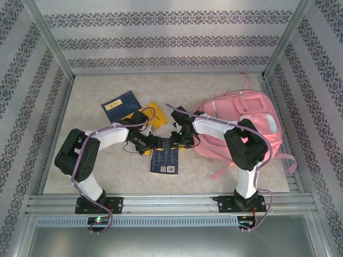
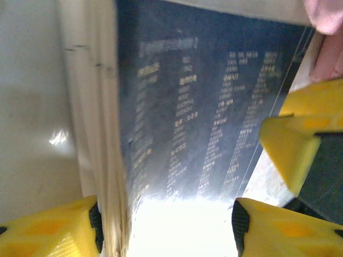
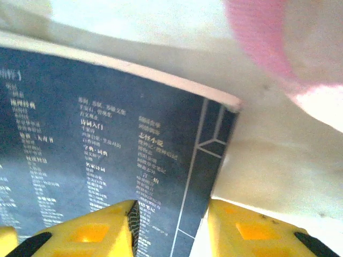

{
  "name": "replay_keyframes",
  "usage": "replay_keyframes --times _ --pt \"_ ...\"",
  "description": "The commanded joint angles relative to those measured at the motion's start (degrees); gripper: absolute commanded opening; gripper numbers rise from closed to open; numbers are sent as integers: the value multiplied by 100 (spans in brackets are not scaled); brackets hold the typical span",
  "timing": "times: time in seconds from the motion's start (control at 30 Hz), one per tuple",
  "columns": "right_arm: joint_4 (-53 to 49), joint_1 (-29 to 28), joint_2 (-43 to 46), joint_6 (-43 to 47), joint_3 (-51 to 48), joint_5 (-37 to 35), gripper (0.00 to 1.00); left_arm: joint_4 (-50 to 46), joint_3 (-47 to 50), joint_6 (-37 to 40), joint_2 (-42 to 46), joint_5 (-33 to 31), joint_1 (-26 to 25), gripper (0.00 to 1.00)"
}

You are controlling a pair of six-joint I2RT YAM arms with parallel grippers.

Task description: Pack the student bag

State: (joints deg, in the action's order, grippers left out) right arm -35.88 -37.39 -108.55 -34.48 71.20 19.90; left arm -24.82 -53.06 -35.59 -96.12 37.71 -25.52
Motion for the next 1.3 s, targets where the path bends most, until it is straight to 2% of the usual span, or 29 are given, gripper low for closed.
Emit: replay_keyframes --times 0.0,0.37,0.6,1.0,1.27 --pt "336 -58 -94 -148 133 489 40 -98 229 -46 272 110 -72 64" --pt "385 39 -81 -69 -446 414 40 274 542 -192 71 17 -55 60" --pt "496 55 394 109 -723 163 39 250 533 -178 84 -61 -42 59" --pt "842 117 1005 108 -1392 201 37 205 481 -214 128 -47 -40 58" --pt "1119 154 925 -61 -1648 408 36 269 478 -232 163 77 -33 57"
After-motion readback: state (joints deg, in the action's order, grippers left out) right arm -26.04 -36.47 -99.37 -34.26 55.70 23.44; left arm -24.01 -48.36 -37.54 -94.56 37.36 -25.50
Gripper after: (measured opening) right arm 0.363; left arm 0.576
